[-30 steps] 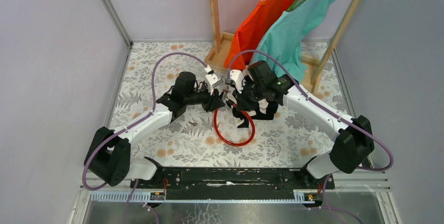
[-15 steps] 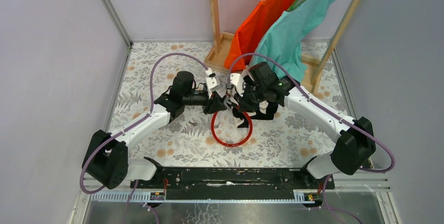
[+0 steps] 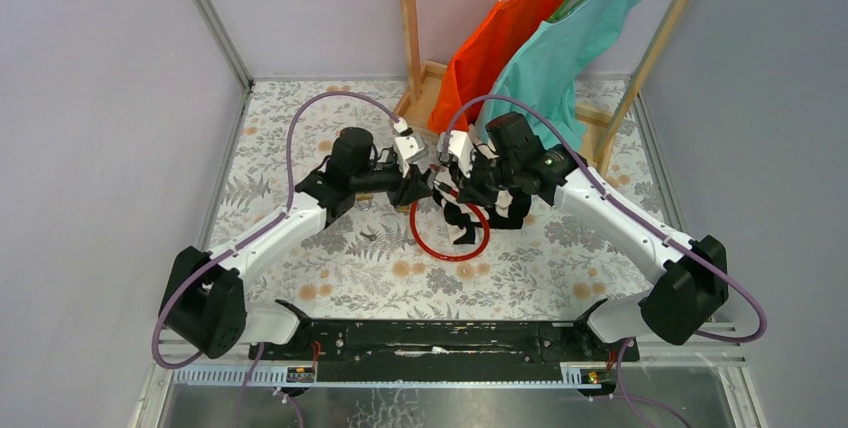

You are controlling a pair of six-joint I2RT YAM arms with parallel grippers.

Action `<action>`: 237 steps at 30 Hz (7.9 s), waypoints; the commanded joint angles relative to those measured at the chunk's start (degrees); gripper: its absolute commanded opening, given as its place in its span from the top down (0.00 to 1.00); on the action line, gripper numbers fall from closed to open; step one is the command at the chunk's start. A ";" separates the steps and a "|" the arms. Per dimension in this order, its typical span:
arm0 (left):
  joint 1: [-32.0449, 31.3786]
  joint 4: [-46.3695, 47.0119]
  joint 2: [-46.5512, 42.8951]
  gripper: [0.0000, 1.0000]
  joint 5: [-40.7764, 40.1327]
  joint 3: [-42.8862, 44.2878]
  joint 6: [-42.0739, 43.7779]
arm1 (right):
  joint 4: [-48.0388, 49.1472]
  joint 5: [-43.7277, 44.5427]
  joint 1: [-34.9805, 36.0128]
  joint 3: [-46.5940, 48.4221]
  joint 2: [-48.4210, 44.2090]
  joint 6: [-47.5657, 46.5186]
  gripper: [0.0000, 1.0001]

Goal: Lock with the key
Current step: Lock the lock, then place the lock at the center of the board.

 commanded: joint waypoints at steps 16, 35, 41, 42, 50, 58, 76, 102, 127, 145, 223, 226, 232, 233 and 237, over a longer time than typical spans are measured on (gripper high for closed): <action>-1.78 5.26 -0.33 1.00 9.86 -1.21 10.05 | 19.23 -0.77 0.65 -1.95 -5.03 -7.01 1.00; -3.47 6.73 -4.32 1.00 12.62 -7.10 11.15 | 23.76 -5.67 0.47 -11.49 -8.49 -4.58 0.91; -5.95 2.81 -2.85 1.00 9.91 -4.48 12.11 | 23.43 -3.50 0.47 -13.73 -10.19 -4.77 0.90; -6.53 2.65 -2.45 1.00 9.52 -3.96 11.79 | 23.52 -2.94 0.47 -14.15 -10.57 -4.77 0.90; -9.40 2.53 1.62 1.00 5.76 -0.07 6.64 | 24.82 -1.23 -0.80 -17.79 -12.90 -2.14 0.85; -10.33 1.02 3.57 1.00 2.19 1.31 6.16 | 24.08 -2.29 -4.19 -17.94 -13.10 0.54 0.76; -10.37 1.05 3.66 1.00 0.61 0.96 6.90 | 16.00 0.49 -6.89 -15.82 -14.77 3.21 0.43; -10.46 1.01 3.89 1.00 -0.87 1.42 6.60 | 8.97 -7.75 -9.08 -3.04 -13.39 20.71 0.43; -10.50 1.07 3.83 1.00 -0.86 1.20 6.87 | 3.73 -17.09 -13.24 0.27 -6.31 26.21 0.57; -10.41 1.58 3.66 1.00 -0.46 0.75 6.30 | -1.01 -19.95 -13.29 1.97 -3.12 9.92 0.82; -10.49 1.08 1.57 1.00 2.48 -1.70 11.31 | -14.11 -25.46 -10.51 10.56 1.27 -15.84 0.45; -10.45 1.10 1.52 1.00 2.45 -1.66 11.27 | -14.21 -24.89 -10.33 10.22 1.68 -15.90 0.54; -10.44 1.08 1.36 1.00 2.43 -1.83 11.32 | -17.10 -23.53 -10.28 11.49 2.73 -19.13 0.67; -10.45 1.08 1.38 1.00 2.44 -1.87 11.30 | -17.55 -23.18 -10.33 11.83 2.89 -19.66 0.67; -10.51 1.07 1.20 1.00 2.33 -2.03 11.44 | -18.66 -22.04 -10.30 12.97 3.09 -20.81 0.60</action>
